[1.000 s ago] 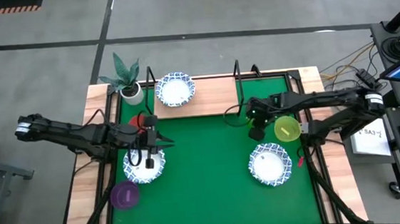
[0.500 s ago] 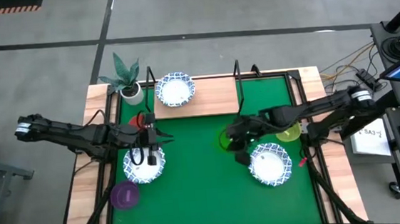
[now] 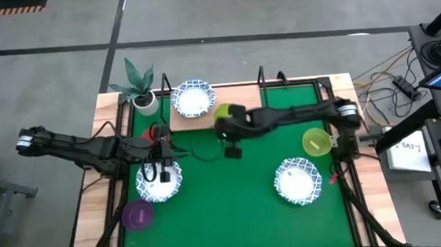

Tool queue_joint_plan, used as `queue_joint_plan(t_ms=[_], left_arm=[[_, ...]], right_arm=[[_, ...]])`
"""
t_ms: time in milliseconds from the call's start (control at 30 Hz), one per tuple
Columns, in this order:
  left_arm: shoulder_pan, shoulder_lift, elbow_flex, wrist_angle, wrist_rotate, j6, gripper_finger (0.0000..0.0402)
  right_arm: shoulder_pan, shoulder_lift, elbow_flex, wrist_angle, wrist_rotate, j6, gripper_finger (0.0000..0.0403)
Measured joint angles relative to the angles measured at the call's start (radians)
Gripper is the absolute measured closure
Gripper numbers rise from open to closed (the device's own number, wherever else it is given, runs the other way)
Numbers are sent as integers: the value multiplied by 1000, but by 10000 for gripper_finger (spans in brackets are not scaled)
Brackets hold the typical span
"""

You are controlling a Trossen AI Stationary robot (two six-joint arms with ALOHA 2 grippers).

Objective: Place and stack bowls onto a shelf
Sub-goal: Put the green bowl on the shelf, then stack the yellow bowl on top of the green bowl on the shelf

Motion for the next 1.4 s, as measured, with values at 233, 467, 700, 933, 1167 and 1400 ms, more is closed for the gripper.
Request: queue_joint_plan(t_ms=[233,467,700,933,1167,1400], left_arm=[[0,-71,0,-57,0,-74,365],[0,-148,-7,-69,0,-136,365],[0,-189,-7,-21,0,-157,365],[0,-183,-7,-21,0,-169,365],[0,-178,-7,-21,-1,-188,365],[0,-177,-7,-21,-15,-205,365]], right_arm=[[-159,118,94,-117,-1,-66,394],[-267,171,93,-119,-43,-123,394],[-311,181,93,-94,-111,-136,394],[-330,183,93,-58,-109,-156,387],[-334,187,93,-52,-115,-147,312],[-331,149,102,-106,-115,-126,253]])
